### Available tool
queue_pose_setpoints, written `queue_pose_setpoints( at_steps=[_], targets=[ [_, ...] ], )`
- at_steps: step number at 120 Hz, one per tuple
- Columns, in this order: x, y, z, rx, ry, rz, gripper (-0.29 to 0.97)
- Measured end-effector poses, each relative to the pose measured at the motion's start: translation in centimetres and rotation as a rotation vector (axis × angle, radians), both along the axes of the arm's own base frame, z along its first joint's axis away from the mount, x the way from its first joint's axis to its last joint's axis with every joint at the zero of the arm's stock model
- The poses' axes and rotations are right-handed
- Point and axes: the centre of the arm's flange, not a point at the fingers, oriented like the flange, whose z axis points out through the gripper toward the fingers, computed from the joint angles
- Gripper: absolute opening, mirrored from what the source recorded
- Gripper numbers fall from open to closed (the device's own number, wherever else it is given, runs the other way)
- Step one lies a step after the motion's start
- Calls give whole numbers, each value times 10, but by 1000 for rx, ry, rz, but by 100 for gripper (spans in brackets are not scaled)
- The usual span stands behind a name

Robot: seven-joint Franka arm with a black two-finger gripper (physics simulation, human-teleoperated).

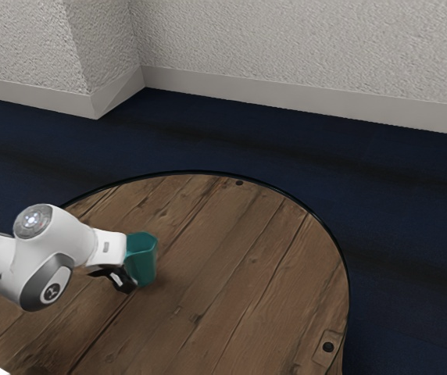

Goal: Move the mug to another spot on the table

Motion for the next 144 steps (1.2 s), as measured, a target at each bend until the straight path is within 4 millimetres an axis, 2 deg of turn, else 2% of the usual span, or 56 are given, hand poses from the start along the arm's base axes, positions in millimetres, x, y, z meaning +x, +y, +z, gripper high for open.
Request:
queue_pose_setpoints(
  at_steps=[17,39,61,76,92,96,100,113,118,123,126,135,138,144],
  targets=[
    [0,-7,1,-4,1,-10,52],
    [-10,-9,14,-27,-14,-4,61],
    [-28,23,19,-48,7,88,65],
    [-51,4,15,-71,59,54,66],
    [-71,9,49,-184,95,147,67],
    [-73,9,67,-237,107,176,67],
    [-71,2,100,-272,98,177,67],
    [-47,-39,270,-272,27,124,68],
    [-32,-50,320,-263,41,113,68],
    [-4,-58,362,-250,71,111,68],
    [15,-60,379,-244,100,120,68],
    [91,-60,419,-217,181,160,68],
    [111,-62,422,-202,209,171,68],
    [135,-55,411,-201,287,209,68]
  ],
)
